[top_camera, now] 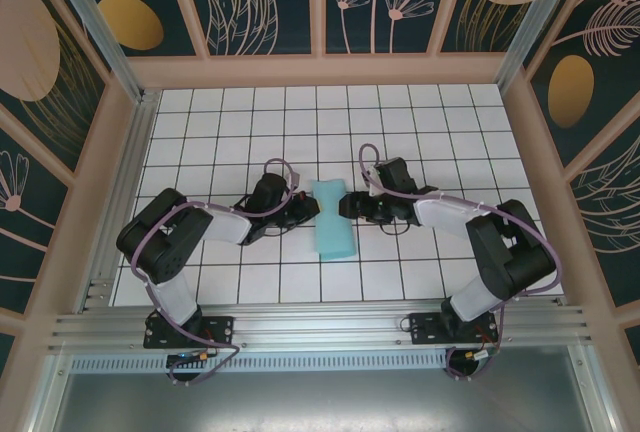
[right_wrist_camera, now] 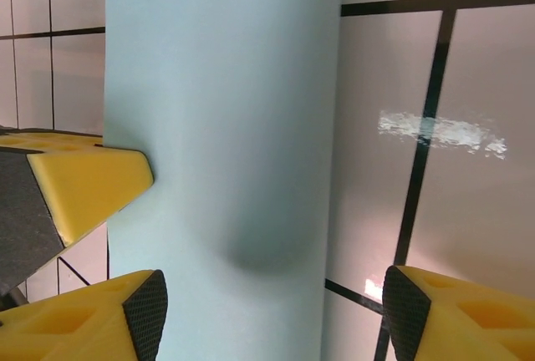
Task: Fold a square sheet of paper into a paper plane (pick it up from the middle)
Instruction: Fold the square sheet of paper in half at the center of the table.
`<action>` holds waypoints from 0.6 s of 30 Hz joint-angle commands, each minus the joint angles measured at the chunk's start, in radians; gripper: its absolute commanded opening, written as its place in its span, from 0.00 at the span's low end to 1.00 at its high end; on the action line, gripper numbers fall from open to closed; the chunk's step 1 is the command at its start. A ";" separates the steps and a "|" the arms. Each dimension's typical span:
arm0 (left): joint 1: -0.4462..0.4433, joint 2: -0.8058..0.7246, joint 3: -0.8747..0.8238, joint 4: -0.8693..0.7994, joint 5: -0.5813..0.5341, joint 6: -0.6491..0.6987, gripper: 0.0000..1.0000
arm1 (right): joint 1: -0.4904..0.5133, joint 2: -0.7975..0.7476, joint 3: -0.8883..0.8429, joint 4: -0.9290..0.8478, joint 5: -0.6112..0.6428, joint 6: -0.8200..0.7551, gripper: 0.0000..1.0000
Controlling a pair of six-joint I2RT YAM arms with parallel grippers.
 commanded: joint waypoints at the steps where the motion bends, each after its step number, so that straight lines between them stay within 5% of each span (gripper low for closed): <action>1: -0.021 0.003 0.031 0.007 -0.038 -0.025 0.00 | 0.018 0.010 0.046 -0.046 0.028 -0.041 0.70; 18: -0.032 0.044 0.015 -0.016 -0.069 -0.093 0.00 | 0.033 0.102 0.105 -0.114 0.035 -0.104 0.55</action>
